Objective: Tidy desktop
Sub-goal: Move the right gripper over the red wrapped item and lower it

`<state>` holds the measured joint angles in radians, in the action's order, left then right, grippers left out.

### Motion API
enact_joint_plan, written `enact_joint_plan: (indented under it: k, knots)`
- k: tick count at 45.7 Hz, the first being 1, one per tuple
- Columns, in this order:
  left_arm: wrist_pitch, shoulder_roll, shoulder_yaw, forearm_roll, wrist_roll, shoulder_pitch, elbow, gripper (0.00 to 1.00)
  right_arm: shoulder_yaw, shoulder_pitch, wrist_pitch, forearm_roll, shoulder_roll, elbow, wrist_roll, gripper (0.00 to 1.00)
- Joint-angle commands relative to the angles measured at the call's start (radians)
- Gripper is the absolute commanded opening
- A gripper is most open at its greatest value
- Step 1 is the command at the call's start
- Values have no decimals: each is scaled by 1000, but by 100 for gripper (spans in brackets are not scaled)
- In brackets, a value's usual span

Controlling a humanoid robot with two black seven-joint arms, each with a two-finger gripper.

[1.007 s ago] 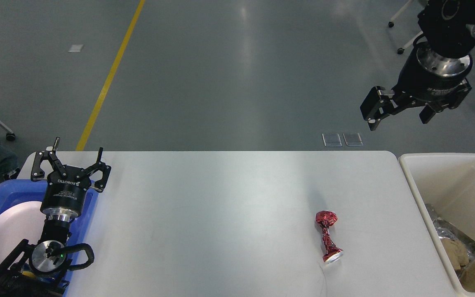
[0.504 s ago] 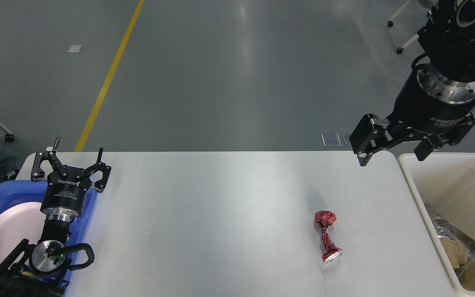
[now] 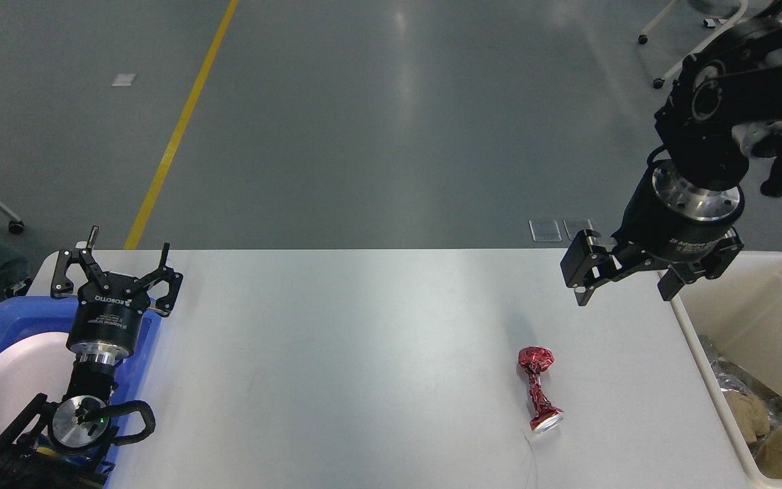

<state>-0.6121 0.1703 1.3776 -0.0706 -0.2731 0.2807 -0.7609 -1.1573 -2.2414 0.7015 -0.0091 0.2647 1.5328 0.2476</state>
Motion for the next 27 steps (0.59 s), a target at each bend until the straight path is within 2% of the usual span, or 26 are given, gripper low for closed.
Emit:
enact_joint_plan:
  k: [1, 7, 17, 27]
  knots:
    - [0, 0, 0, 0, 0, 0, 0, 96, 28, 147, -144, -9, -9, -14, -1, 96]
    - [0, 0, 0, 0, 0, 0, 0, 96, 48, 310, -276, -18, -42, -89, -2, 96]
    - [0, 0, 0, 0, 0, 0, 0, 96, 54, 575, -428, -20, -97, -249, -5, 96]
    - [0, 0, 0, 0, 0, 0, 0, 96, 110, 755, -478, -23, -150, -399, -5, 96]
